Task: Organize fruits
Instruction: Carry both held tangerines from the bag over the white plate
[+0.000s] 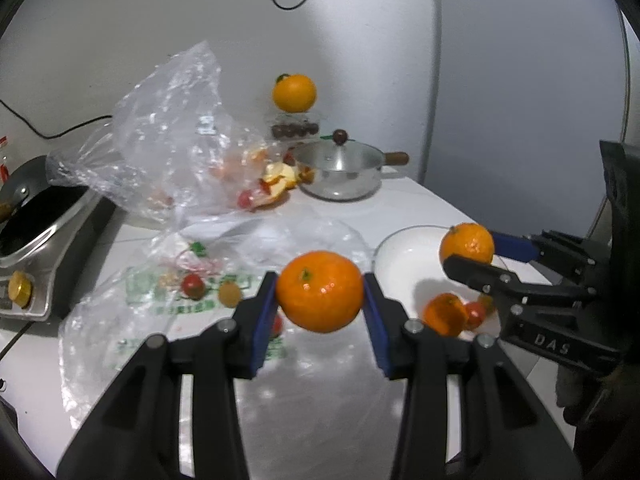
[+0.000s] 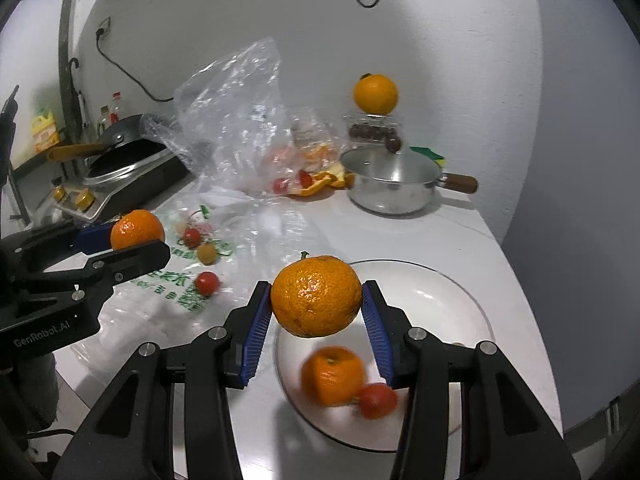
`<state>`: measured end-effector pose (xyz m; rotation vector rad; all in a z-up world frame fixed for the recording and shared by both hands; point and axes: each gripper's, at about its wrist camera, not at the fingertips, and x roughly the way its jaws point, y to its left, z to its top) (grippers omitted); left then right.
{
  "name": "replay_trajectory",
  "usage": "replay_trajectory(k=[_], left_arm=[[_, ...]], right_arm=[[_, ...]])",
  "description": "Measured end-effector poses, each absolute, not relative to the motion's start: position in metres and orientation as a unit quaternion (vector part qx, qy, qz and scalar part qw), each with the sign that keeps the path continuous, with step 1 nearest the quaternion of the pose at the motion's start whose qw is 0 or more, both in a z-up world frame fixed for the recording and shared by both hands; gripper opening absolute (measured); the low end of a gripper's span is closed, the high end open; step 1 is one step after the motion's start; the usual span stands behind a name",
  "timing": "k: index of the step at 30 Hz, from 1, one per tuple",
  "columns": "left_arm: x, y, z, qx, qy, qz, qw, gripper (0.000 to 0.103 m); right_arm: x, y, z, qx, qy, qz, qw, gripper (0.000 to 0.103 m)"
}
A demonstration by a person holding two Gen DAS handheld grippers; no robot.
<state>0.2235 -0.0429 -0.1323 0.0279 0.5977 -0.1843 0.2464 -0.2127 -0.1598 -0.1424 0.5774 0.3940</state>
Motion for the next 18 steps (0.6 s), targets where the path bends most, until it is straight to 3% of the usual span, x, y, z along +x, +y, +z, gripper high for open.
replay_trajectory(k=[18], left_arm=[[0.246,-0.107,-0.143,0.029,0.307,-0.117,0.944,0.042]], right_arm=[[0.261,-0.273,-0.168,-0.049,0.281,0.182,0.941,0.048]])
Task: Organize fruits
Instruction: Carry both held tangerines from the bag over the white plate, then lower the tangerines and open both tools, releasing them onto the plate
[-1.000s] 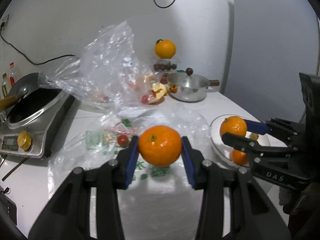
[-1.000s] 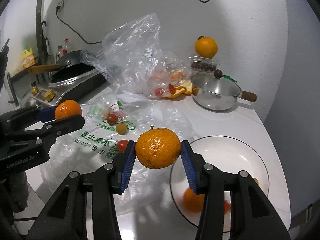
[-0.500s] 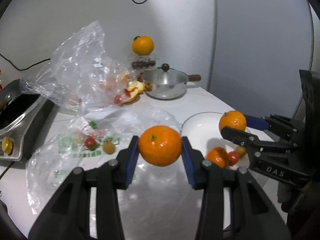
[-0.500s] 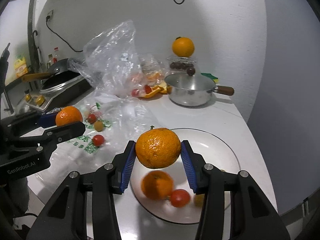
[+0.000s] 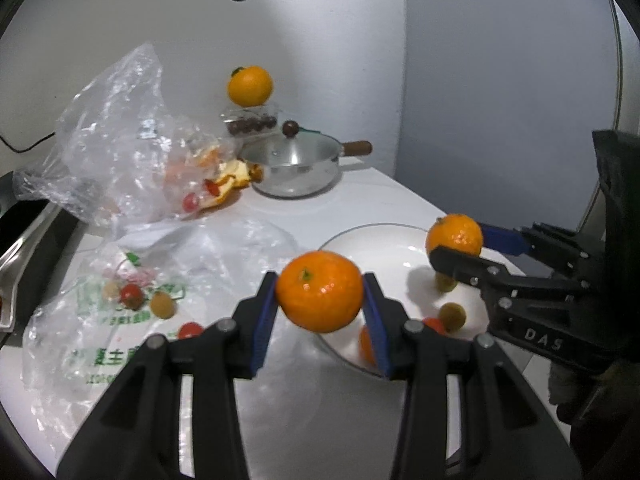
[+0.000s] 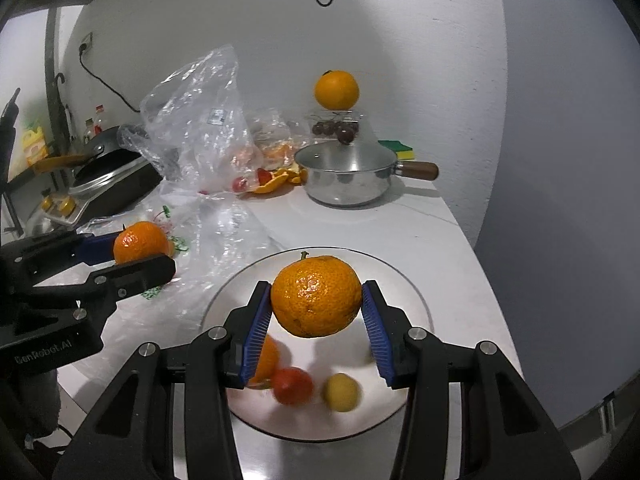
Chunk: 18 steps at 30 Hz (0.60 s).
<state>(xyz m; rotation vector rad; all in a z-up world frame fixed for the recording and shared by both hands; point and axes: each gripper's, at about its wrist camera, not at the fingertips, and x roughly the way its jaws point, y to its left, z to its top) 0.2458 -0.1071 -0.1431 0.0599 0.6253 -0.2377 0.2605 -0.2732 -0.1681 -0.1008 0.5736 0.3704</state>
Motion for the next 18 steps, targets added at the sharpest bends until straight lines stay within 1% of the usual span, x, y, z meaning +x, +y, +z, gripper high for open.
replay_trajectory(k=[18], left_arm=[[0.284,-0.156,-0.169,0.034,0.342,-0.144,0.928,0.042]], right_arm=[[0.290,-0.311,-0.180,-0.041,0.287,0.180,0.940,0.048]])
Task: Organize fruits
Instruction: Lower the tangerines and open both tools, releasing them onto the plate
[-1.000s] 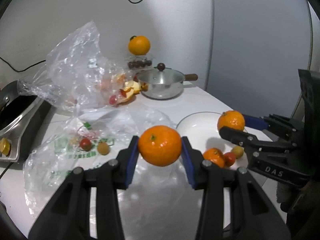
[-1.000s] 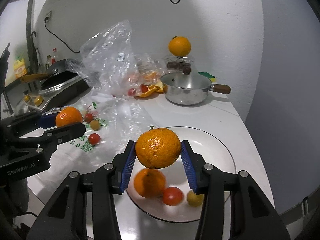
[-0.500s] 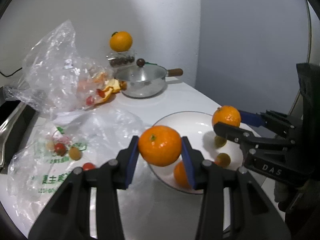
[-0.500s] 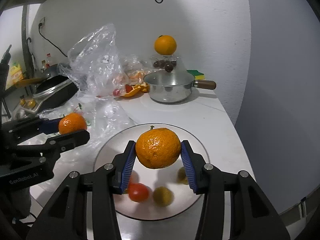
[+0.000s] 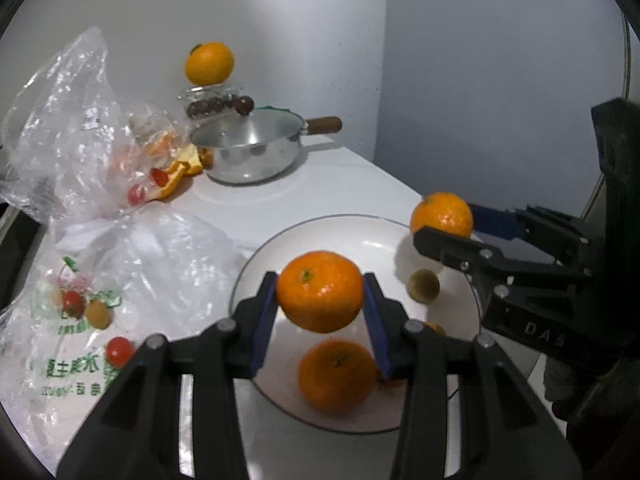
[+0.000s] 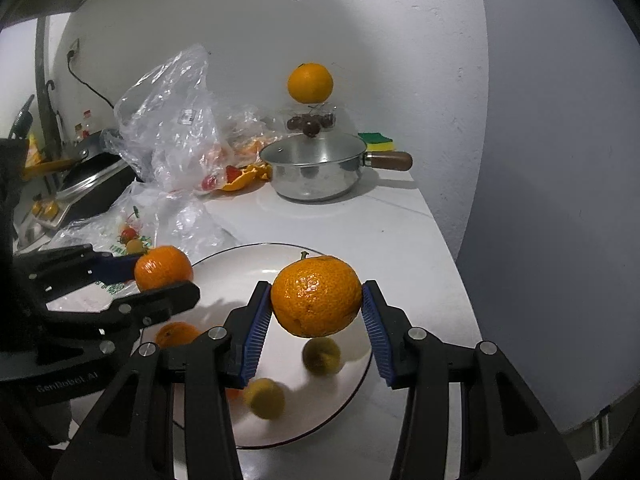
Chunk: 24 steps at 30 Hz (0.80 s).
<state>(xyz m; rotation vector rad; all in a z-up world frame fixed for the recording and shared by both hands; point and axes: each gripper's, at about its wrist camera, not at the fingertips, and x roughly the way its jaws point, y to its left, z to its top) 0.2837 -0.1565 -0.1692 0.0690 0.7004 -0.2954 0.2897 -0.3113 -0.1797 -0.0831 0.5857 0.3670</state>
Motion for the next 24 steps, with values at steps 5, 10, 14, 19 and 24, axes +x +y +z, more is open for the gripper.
replay_trajectory(k=[5,10,14,19,24], left_arm=[[0.292,-0.167,-0.180,0.036,0.356,-0.153,0.921,0.042],[0.299,-0.173,-0.191,0.041,0.375,-0.158,0.912,0.042],[0.300,-0.175,-0.196,0.035,0.386,-0.163,0.907,0.043],[0.297,-0.176,-0.191,0.039,0.378,-0.159,0.911,0.044],[0.295,-0.173,-0.188,0.036,0.376,-0.157,0.912,0.045]], right_arm=[[0.298,-0.319,-0.183,-0.037,0.289,0.178,0.940,0.048],[0.302,-0.324,-0.186,-0.032,0.287,0.182,0.940,0.048],[0.305,-0.323,-0.188,-0.032,0.287,0.191,0.938,0.048],[0.311,-0.319,-0.194,-0.032,0.293,0.200,0.934,0.048],[0.316,-0.316,-0.196,-0.027,0.298,0.206,0.932,0.048]])
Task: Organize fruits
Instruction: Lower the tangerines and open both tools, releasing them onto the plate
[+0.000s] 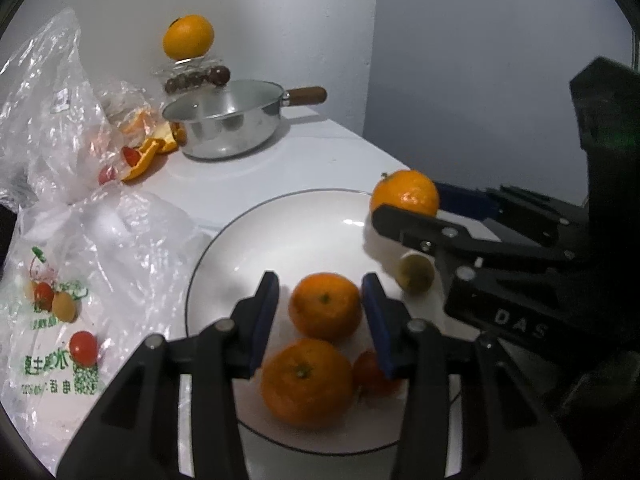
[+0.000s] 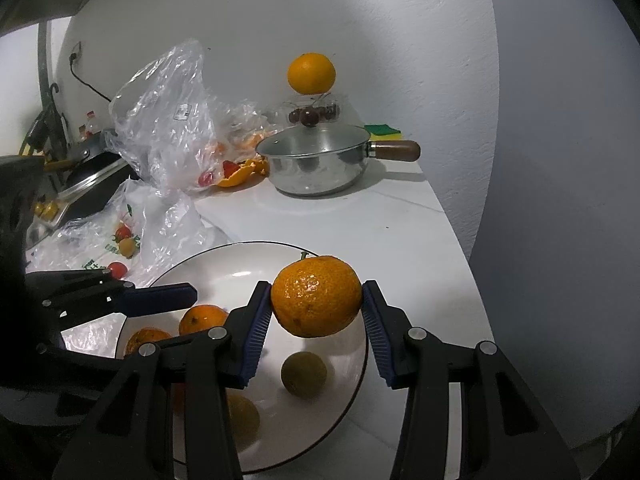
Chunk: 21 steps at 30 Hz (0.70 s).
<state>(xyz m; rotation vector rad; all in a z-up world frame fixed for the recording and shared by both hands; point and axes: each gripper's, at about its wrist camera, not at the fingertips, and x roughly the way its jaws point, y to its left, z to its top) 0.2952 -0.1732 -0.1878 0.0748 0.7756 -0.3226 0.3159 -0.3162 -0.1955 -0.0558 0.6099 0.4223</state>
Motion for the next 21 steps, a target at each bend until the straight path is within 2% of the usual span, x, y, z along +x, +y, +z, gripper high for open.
replay_trajectory(k=[16,20,21], left_arm=[[0.284,-0.142,-0.168,0.029,0.340,-0.127,0.931,0.050],[0.277,-0.133,-0.161,0.024,0.326,-0.122,0.937,0.065],[0.276,-0.131,-0.159,0.022,0.323,-0.121,0.938,0.066]], right_arm=[[0.317,-0.308,-0.197,-0.024,0.315,0.203,0.927,0.048],[0.312,-0.304,-0.193,-0.032,0.312,0.198,0.929,0.048],[0.310,-0.303,-0.191,-0.034,0.312,0.198,0.929,0.048]])
